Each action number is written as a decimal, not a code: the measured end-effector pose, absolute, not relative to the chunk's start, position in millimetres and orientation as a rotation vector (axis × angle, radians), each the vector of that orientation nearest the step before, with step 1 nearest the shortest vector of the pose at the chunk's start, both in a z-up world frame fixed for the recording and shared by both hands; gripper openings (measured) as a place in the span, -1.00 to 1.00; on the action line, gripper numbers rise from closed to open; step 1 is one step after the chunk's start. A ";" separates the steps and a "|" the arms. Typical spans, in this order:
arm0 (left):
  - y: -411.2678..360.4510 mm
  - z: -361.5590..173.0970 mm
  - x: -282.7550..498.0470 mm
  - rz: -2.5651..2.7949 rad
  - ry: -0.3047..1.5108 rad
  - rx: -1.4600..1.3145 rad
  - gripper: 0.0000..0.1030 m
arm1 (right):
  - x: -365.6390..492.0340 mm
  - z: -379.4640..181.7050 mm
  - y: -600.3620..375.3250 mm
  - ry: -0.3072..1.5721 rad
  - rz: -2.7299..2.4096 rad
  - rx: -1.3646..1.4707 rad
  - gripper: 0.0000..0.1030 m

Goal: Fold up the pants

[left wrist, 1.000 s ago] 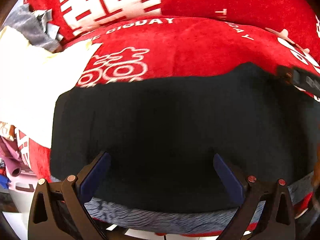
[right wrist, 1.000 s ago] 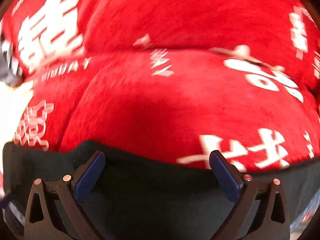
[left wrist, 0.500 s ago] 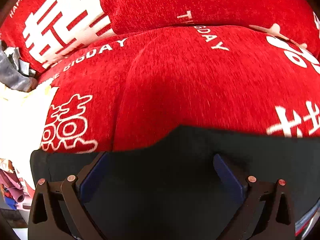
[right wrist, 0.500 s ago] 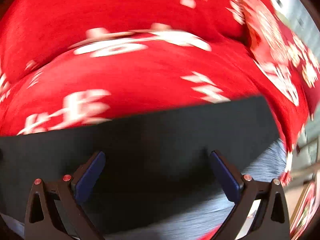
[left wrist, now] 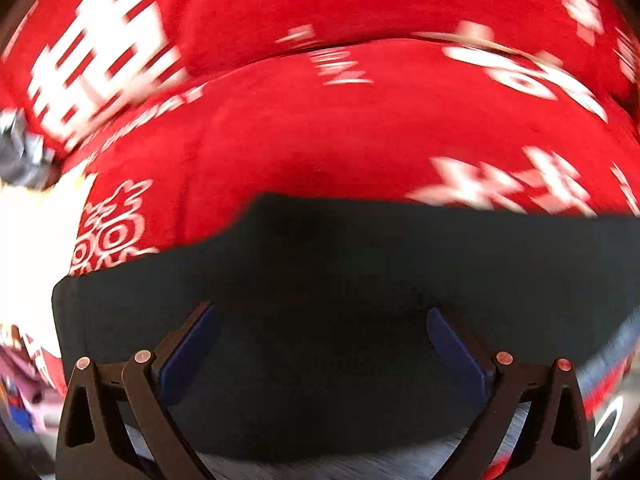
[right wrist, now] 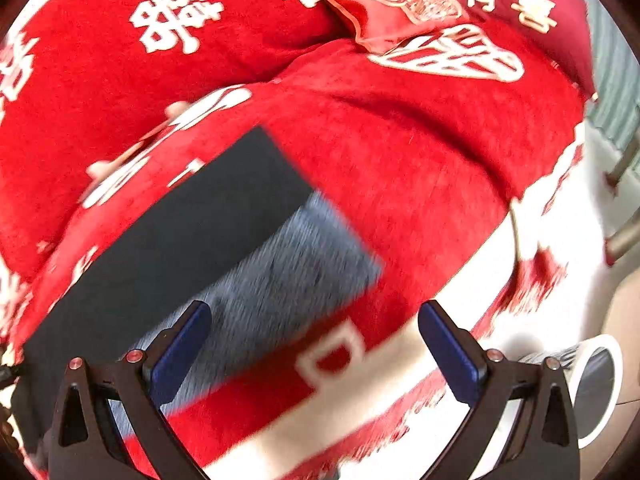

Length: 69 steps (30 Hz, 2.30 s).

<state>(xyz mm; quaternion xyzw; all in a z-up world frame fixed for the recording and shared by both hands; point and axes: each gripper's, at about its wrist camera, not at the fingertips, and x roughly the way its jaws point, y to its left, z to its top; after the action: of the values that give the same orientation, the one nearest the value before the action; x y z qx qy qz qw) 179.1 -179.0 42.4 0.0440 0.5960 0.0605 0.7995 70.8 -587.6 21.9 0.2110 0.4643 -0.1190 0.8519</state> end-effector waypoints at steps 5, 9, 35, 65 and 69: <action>-269.9 45.3 164.9 -0.064 1.256 0.222 1.00 | 65.2 5.3 -596.4 0.928 -0.210 0.535 0.79; -309.8 29.0 176.5 -0.068 1.256 0.313 1.00 | 74.9 1.6 -626.0 0.849 -0.203 0.674 0.25; -336.5 25.2 218.3 0.171 1.319 0.046 1.00 | 84.7 6.8 -584.9 0.881 0.063 0.515 0.61; -329.2 3.8 217.5 0.177 1.242 0.052 1.00 | 147.8 22.7 -540.1 0.881 0.100 0.292 -0.49; -325.6 8.1 219.4 0.147 1.259 0.055 1.00 | 143.1 54.1 -516.2 0.837 0.066 0.144 -0.55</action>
<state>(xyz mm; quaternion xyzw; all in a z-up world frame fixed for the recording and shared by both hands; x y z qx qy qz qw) 219.4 -325.6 8.1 0.0256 0.5881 0.0688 0.8055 143.1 -516.2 54.1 0.0696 0.4059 0.0322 0.9107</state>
